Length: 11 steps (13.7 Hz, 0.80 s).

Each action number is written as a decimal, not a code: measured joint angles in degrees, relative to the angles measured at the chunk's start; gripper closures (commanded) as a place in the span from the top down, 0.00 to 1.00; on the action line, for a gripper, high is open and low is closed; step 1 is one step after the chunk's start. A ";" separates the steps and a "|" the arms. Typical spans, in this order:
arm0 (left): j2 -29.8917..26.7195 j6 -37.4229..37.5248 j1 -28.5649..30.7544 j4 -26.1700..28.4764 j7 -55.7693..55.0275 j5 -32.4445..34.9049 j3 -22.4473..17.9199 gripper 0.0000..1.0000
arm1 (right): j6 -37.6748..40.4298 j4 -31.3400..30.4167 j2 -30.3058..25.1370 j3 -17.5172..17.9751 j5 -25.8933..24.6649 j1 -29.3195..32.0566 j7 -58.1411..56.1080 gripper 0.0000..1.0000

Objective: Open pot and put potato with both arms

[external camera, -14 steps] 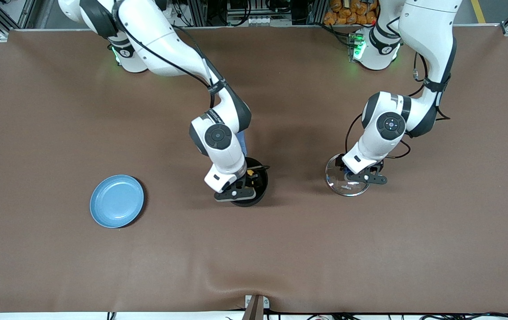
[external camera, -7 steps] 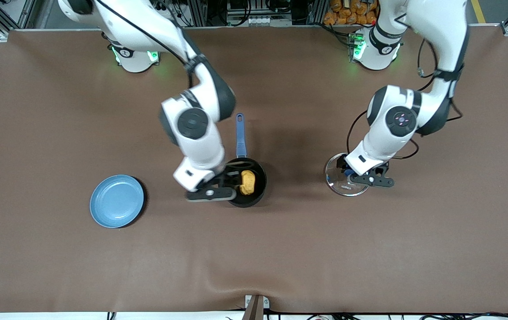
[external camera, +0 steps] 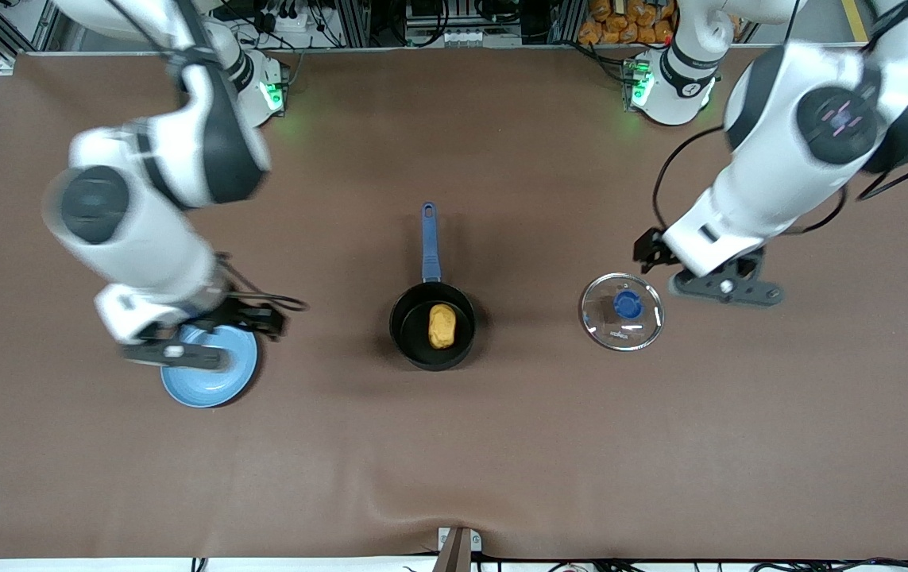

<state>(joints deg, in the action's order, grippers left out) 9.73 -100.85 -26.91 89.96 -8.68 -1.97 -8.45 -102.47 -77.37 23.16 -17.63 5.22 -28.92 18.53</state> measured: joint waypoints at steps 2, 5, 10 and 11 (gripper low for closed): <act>-2.44 1.43 1.39 -1.68 0.00 0.00 -0.05 1.00 | 0.78 -2.37 -3.95 -0.14 -0.01 4.61 -4.62 1.00; -5.79 1.82 5.68 -1.86 0.04 0.00 0.40 1.00 | 1.54 -7.76 -10.98 -0.21 0.01 9.66 -8.69 1.00; -6.44 1.97 15.76 -2.12 0.18 0.07 6.81 1.00 | 3.59 -11.68 -18.14 -0.19 -0.01 11.27 -9.46 1.00; -6.42 2.21 15.87 -2.12 0.18 0.62 6.81 1.00 | 3.17 -11.82 -18.32 -0.19 -0.01 11.46 -9.84 1.00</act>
<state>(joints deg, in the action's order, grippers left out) 3.32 -98.64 -11.04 87.84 -8.50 -1.35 -1.64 -99.30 -89.19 4.84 -17.82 5.21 -17.45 8.69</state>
